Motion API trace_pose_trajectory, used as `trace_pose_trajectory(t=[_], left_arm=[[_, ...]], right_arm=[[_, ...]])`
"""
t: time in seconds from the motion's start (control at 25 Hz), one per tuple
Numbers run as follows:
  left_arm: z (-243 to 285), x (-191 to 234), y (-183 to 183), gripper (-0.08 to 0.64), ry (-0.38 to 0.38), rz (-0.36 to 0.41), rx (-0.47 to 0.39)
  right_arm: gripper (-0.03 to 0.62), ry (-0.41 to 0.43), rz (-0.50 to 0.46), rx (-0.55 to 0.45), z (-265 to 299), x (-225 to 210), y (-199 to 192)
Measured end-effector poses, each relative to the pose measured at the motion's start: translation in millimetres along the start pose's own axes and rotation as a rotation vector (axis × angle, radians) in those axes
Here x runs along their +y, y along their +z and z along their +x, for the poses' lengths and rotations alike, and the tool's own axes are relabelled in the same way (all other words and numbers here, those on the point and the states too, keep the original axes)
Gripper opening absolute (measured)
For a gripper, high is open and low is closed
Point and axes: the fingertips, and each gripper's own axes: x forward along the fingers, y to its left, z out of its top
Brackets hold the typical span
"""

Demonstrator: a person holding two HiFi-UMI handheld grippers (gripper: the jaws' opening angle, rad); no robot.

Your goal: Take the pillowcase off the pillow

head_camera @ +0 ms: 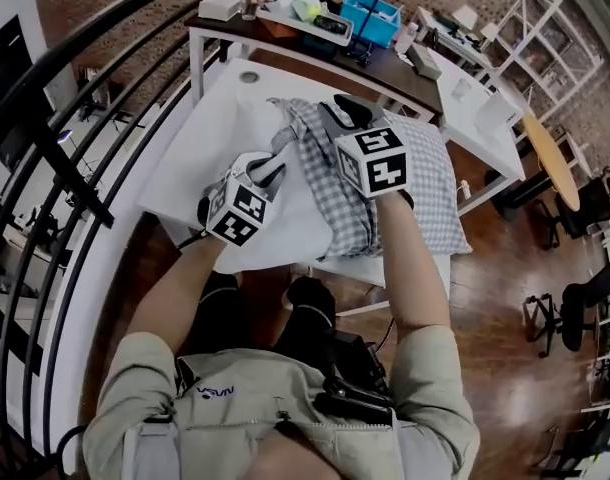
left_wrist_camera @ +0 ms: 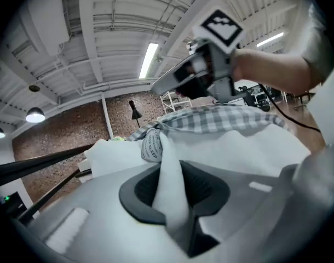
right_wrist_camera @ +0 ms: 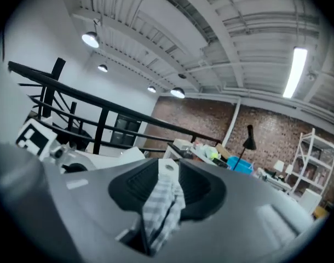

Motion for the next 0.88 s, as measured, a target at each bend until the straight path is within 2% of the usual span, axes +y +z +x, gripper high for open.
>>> trace_pose_trajectory(t=[0.2, 0.24, 0.28, 0.32, 0.44, 0.56, 0.64, 0.72, 0.88], left_arm=[[-12.1, -13.0, -5.5, 0.051, 0.079, 0.129, -0.056], [-16.5, -11.6, -2.8, 0.046, 0.098, 0.156, -0.077], [-22.9, -9.4, 2.1, 0.041, 0.119, 0.179, -0.107], [-31.7, -6.8, 9.5, 0.036, 0.141, 0.197, -0.144], [-66.6, 3.0, 43.4, 0.018, 0.199, 0.211, -0.268], [-105.7, 16.3, 91.9, 0.014, 0.248, 0.222, -0.403], [-130.0, 29.2, 122.7, 0.014, 0.279, 0.172, -0.497], [-139.0, 44.8, 123.4, 0.014, 0.293, 0.057, -0.513], [-109.3, 70.2, 71.4, 0.014, 0.256, -0.019, -0.363]], right_arm=[[0.170, 0.079, -0.106, 0.357, 65.4, 11.0, -59.1], [0.161, 0.083, -0.127, 0.404, 69.5, 12.0, -66.8], [0.107, 0.075, -0.153, 0.425, 72.0, 11.5, -68.1], [0.026, 0.054, -0.184, 0.429, 73.4, 8.6, -64.7], [0.012, -0.085, -0.294, 0.451, 71.9, -22.6, -55.5], [0.012, -0.247, -0.378, 0.504, 59.4, -79.6, -56.0], [0.011, -0.341, -0.359, 0.535, 40.6, -121.3, -64.0], [0.011, -0.427, -0.307, 0.564, 14.7, -158.8, -80.4], [0.011, -0.526, -0.184, 0.596, -26.2, -187.9, -125.3]])
